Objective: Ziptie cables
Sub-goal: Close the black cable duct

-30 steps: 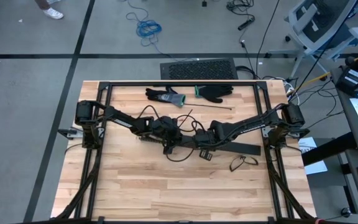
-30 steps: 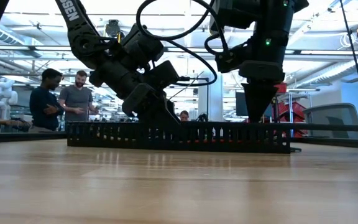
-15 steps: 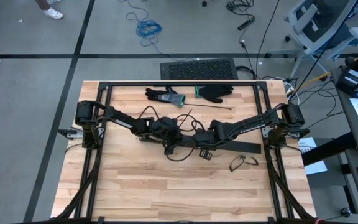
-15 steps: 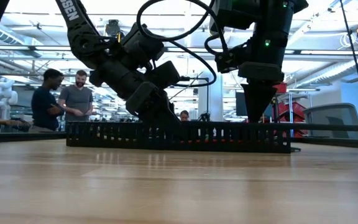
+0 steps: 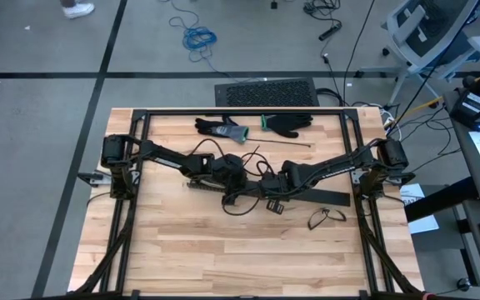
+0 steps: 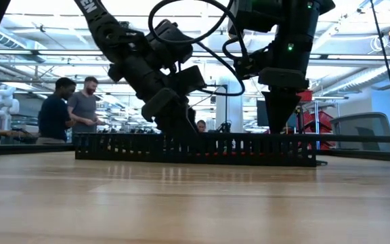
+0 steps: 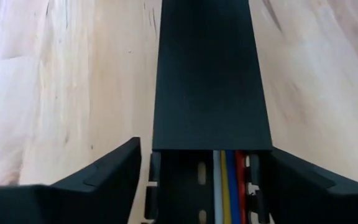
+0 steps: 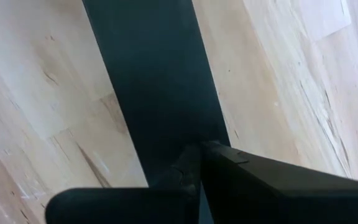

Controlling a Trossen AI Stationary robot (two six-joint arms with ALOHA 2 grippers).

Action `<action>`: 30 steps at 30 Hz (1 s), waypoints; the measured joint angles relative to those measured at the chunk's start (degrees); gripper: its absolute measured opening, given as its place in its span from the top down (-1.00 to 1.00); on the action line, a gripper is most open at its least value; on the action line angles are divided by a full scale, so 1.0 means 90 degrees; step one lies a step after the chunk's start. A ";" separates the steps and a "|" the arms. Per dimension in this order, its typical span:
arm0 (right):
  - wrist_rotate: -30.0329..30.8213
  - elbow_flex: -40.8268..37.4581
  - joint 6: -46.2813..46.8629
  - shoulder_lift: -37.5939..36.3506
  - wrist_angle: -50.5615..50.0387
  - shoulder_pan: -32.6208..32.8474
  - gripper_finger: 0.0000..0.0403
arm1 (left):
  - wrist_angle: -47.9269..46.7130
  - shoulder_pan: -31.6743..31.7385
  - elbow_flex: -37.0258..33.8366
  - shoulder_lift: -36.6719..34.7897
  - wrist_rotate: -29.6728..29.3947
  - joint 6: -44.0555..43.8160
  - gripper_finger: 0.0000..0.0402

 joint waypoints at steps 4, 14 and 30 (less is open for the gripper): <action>0.0083 0.0098 -0.0017 0.0014 -0.0018 0.0002 1.00 | -0.0321 0.0002 0.0193 0.0002 -0.0176 0.0139 -0.59; 0.0212 0.0255 -0.0056 0.0034 0.0077 0.0000 1.00 | -0.0725 0.0265 0.0241 -0.0513 -0.0424 0.0620 -0.71; 0.0249 0.0260 -0.0100 -0.0018 0.0043 0.0009 1.00 | -0.2168 0.1694 0.0219 -0.1015 -0.0599 0.2346 -0.71</action>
